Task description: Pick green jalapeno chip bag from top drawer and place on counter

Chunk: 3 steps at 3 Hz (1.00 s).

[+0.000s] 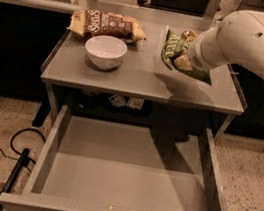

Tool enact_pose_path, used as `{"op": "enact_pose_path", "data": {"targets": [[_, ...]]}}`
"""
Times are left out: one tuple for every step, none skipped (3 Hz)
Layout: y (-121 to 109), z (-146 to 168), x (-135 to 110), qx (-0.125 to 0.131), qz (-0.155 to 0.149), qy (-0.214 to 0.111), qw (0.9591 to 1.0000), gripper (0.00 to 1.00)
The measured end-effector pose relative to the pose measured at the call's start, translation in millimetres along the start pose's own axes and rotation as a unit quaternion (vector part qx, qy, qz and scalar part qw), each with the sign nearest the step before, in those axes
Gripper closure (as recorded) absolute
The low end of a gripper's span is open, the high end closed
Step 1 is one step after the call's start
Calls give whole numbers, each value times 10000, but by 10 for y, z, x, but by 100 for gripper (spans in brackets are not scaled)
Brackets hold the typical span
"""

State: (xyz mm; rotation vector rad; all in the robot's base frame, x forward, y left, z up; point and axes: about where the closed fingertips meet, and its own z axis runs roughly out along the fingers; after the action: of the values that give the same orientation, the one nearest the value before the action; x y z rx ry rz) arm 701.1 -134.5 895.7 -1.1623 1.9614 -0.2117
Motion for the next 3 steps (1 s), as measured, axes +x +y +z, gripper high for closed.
{"op": "enact_pose_path", "data": {"targets": [[96,205,-9,-263,8,-65,9996,100],[208,419,-30,-497,-7,-140,9987,100],[279,604,-66,-689,-14,-249,9973,100]]}}
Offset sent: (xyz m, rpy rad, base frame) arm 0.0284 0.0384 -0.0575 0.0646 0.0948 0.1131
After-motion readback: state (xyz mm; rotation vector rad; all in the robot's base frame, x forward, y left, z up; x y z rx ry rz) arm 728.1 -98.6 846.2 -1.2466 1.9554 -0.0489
